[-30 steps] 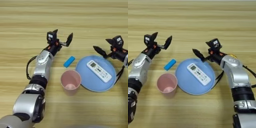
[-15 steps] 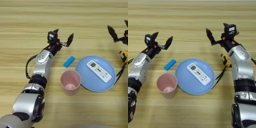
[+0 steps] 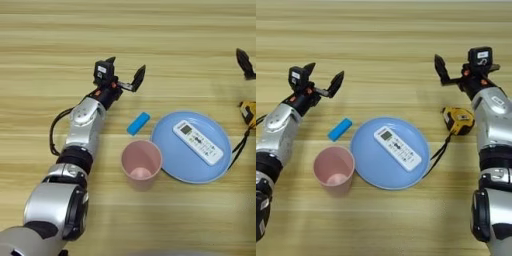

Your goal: Move the objects on the table

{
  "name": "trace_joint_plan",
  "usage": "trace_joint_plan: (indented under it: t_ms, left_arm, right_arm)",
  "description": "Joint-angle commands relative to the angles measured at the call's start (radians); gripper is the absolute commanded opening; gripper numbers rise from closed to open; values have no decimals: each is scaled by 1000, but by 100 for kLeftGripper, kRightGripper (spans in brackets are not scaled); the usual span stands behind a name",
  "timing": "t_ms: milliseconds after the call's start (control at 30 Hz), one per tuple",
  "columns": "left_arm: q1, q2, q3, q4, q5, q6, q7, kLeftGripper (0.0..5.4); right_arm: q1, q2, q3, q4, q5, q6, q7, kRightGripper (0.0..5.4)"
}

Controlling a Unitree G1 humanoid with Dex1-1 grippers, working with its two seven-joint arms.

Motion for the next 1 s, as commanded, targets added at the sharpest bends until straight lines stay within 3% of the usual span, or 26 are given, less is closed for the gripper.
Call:
trace_joint_plan:
  t_ms: [33, 433, 1000]
  left_arm:
    - [-39, 20, 7, 46, 25, 13, 48, 540]
    - [-47, 22, 15, 61, 25, 5, 52, 540]
    - [-46, 23, 14, 66, 26, 19, 51, 540]
  right_arm:
    - [2, -49, 27, 22, -22, 78, 44, 537]
    - [44, -115, 27, 97, 22, 251, 245, 537]
    - [41, -133, 66, 332, -63, 200, 217, 537]
